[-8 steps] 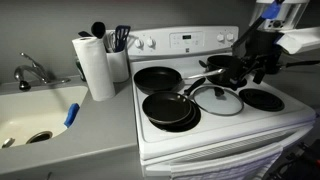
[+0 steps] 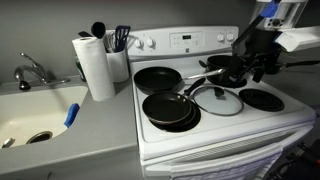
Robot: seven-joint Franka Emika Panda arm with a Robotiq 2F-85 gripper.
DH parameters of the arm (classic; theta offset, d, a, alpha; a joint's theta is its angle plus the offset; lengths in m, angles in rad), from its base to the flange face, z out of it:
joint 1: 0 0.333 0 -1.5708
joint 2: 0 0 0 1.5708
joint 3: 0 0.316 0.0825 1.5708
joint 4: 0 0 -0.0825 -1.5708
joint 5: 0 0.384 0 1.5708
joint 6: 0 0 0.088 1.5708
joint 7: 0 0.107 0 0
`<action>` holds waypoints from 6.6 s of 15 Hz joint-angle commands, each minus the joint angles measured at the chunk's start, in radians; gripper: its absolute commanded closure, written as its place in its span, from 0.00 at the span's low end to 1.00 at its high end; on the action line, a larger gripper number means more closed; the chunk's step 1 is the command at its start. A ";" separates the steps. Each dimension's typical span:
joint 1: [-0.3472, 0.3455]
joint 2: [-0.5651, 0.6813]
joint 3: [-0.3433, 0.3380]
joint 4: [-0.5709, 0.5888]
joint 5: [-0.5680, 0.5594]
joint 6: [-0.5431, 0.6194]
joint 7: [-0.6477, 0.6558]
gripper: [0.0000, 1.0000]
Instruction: Put the lid on the black pot on the right back plate of the stove
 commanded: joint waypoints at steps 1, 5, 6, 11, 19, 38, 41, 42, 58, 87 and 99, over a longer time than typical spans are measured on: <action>0.001 0.015 -0.028 -0.011 -0.005 0.039 -0.010 0.00; -0.003 0.032 -0.047 -0.016 -0.005 0.071 -0.016 0.00; -0.005 0.036 -0.049 -0.021 -0.007 0.081 -0.015 0.00; -0.008 0.052 -0.065 -0.056 0.003 0.168 -0.004 0.00; -0.037 0.097 -0.075 -0.107 -0.012 0.289 0.055 0.00; -0.036 0.363 -0.218 -0.002 -0.005 0.399 -0.275 0.00; -0.039 0.411 -0.223 0.024 0.006 0.428 -0.228 0.00; -0.042 0.424 -0.223 0.031 -0.004 0.435 -0.200 0.00; -0.026 0.607 -0.263 0.213 -0.035 0.373 -0.211 0.00; 0.028 0.554 -0.265 0.177 -0.168 0.258 0.058 0.00; 0.023 0.561 -0.273 0.182 -0.171 0.282 0.045 0.60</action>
